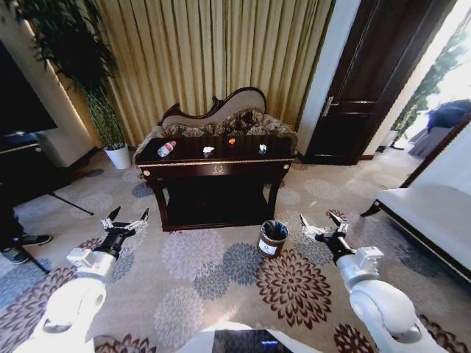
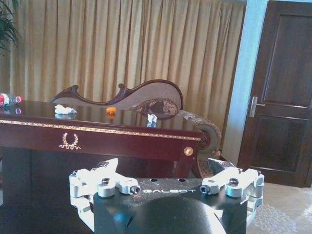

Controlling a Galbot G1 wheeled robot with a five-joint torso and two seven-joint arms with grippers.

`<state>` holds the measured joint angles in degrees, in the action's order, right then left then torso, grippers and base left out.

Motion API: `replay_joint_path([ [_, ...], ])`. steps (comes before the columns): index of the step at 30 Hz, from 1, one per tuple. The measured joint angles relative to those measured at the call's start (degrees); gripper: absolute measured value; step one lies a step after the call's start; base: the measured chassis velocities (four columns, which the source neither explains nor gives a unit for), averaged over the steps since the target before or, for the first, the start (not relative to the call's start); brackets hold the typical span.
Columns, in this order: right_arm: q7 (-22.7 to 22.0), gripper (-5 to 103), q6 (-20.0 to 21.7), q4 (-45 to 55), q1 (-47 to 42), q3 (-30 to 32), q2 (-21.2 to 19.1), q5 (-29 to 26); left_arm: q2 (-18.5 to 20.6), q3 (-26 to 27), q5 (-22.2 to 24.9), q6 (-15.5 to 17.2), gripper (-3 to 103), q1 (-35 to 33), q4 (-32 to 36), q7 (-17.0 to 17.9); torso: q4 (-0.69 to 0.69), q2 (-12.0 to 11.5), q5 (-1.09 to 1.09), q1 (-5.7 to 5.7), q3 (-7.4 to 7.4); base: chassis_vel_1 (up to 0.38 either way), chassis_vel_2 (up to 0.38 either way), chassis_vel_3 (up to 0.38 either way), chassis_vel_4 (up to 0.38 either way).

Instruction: Move to the front of the table and place the trash on the table into the trash bin.

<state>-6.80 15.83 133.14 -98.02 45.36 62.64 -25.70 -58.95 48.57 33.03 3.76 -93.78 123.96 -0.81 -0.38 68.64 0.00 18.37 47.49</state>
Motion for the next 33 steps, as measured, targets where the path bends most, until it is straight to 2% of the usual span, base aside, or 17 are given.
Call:
replay_joint_path([
  [33, 0.0, 100, 0.0, -0.2, 0.5, -0.5, 0.0, 0.2, -0.1, 0.2, 0.2, 0.2, 100, 0.2, -0.1, 0.0, 0.01, 0.0, 0.01, -0.01, 0.00, -0.139, 0.177, 0.147, -0.177],
])
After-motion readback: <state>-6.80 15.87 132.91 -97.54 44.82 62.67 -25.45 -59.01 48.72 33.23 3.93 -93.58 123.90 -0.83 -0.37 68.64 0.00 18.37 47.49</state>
